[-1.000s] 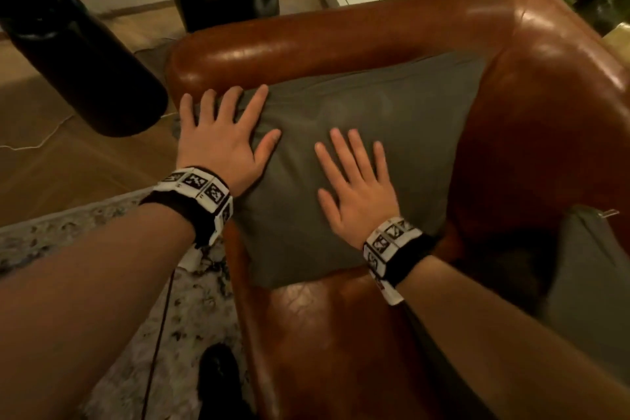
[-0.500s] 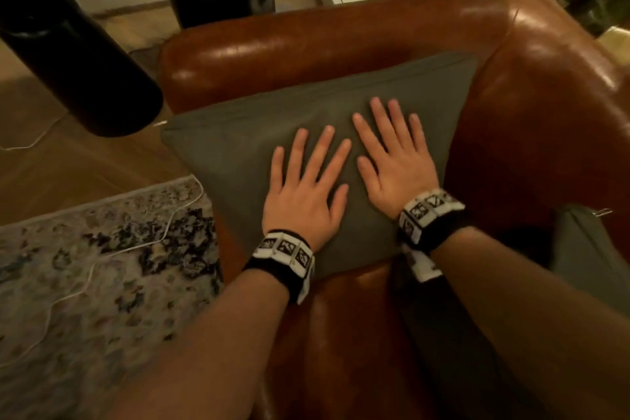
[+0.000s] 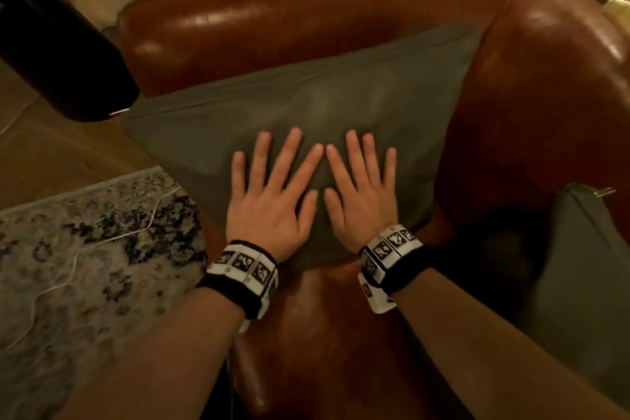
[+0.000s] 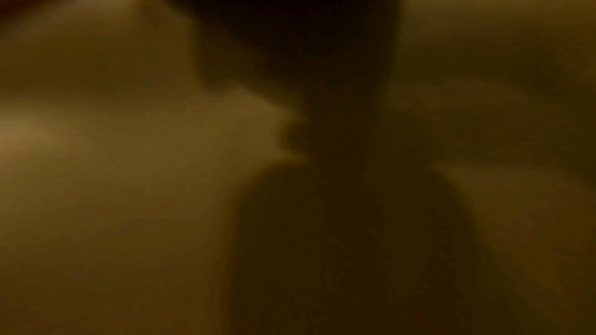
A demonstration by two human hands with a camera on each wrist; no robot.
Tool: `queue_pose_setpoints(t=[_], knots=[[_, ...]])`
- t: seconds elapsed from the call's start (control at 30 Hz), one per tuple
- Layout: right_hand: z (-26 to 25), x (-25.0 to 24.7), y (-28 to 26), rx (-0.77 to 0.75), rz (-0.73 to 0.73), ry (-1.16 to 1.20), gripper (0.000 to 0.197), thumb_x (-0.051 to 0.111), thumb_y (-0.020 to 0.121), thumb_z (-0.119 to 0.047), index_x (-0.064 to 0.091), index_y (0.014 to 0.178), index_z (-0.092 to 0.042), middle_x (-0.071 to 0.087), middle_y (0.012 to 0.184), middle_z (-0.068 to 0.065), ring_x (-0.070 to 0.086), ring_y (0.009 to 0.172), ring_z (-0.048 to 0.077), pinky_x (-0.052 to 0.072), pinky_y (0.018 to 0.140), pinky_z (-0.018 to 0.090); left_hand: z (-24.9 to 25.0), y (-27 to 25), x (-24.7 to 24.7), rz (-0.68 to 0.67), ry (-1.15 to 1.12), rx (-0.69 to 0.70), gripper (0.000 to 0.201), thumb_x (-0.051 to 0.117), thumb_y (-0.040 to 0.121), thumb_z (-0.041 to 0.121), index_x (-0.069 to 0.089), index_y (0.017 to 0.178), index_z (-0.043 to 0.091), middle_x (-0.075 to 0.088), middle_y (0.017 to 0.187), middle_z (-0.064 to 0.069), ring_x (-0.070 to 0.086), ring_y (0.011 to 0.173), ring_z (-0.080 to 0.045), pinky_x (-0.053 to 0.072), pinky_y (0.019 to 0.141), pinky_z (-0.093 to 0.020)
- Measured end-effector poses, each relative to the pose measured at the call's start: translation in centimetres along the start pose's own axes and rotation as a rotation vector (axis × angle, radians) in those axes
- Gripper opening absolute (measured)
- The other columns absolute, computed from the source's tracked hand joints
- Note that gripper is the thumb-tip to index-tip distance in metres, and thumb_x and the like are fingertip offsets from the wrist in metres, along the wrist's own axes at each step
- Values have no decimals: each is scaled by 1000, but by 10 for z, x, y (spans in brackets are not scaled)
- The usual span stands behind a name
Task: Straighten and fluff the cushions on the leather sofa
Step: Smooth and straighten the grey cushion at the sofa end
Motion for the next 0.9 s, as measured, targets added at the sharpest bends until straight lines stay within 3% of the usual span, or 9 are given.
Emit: queue_pose_setpoints(t=[0.2, 0.33, 0.43, 0.53, 0.67, 0.73, 0.8, 0.83, 0.9], knots=[[76, 39, -39, 384, 101, 57, 60, 14, 101, -44, 14, 154, -16, 16, 160, 11, -2, 150, 20, 5, 120, 53, -29, 11, 9, -20, 43, -10, 63, 33, 97, 52, 15, 154, 33, 13, 162, -2, 8, 149, -33, 1, 121, -49], [90, 55, -79, 961, 178, 394, 60, 20, 100, -38, 6, 156, -22, 2, 165, 1, 1, 152, 21, 7, 122, 50, -15, 7, -1, -14, 62, -45, 61, 33, 99, 49, 13, 154, 32, 12, 163, -3, 6, 149, -34, -3, 120, -49], [95, 62, -92, 1170, 136, 602, 57, 24, 103, -35, 5, 156, -23, 2, 165, 1, 4, 151, 22, 6, 122, 44, 25, -3, -7, 33, 38, 134, 65, 45, 95, 38, 18, 153, 30, 13, 161, 1, 6, 147, -36, -4, 119, -50], [100, 46, -85, 1121, 165, 650, 57, 27, 102, -33, 15, 155, -17, 14, 163, 9, 17, 149, 24, 15, 121, 38, 69, -35, 30, -164, 9, 488, 66, 47, 93, 37, 20, 153, 31, 13, 162, 3, 7, 149, -28, -9, 119, -42], [123, 9, -63, 1142, 263, 735, 63, 25, 96, -46, 16, 155, -27, 20, 162, 2, 25, 146, 16, 25, 119, 42, 39, -89, 98, -533, 220, 747, 71, 36, 95, 25, 2, 156, 17, -10, 162, -1, -13, 149, -19, -25, 116, -34], [119, -25, -31, 900, 270, 635, 62, 29, 98, -42, 17, 155, -20, 20, 162, 3, 20, 147, 13, 21, 121, 41, 12, -120, 122, -666, 323, 859, 73, 26, 96, 20, -24, 150, 16, -31, 156, 2, -35, 138, -15, -40, 103, -30], [99, -53, 3, 585, 233, 475, 59, 34, 101, -31, 19, 154, -10, 17, 161, 12, 15, 150, 22, 14, 122, 39, -7, -143, 128, -775, 329, 871, 72, 24, 98, 20, -30, 144, 16, -30, 157, 4, -40, 133, -12, -47, 93, -26], [89, -62, 16, 479, 209, 399, 58, 36, 102, -28, 19, 153, -7, 16, 161, 16, 12, 150, 28, 12, 123, 40, -10, -147, 123, -784, 269, 829, 69, 25, 96, 20, -19, 150, 16, -19, 161, 1, -31, 139, -13, -45, 95, -27], [70, -74, 31, 324, 189, 246, 57, 39, 101, -26, 22, 152, -6, 16, 160, 23, 10, 149, 38, 9, 122, 48, -3, -156, 104, -749, 163, 817, 64, 33, 88, 24, 29, 151, 19, 27, 159, -6, 17, 149, -23, -23, 116, -35]])
Point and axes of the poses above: each hand's wrist, its own y-axis towards the middle knuckle, its own x-axis out of the palm, z = x × y, the point moved 6 cm from there along y, towards the middle knuckle
